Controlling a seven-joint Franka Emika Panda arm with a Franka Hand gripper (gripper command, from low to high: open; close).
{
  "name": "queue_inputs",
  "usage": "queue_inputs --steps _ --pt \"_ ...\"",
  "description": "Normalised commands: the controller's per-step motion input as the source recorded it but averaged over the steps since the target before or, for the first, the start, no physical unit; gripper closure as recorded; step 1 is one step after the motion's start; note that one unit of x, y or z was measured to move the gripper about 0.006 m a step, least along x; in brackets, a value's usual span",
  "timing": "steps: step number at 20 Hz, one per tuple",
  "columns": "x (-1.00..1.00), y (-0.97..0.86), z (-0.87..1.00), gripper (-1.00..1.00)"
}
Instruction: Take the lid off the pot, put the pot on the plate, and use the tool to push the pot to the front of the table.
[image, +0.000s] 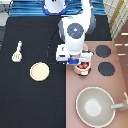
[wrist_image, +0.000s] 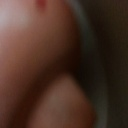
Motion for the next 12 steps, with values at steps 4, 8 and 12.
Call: queue_inputs --steps 4,8,12 --pt "0.35 0.13 0.23 1.0" --pt "0.26 0.04 0.12 1.0" --pt "0.22 0.0 0.03 1.0"
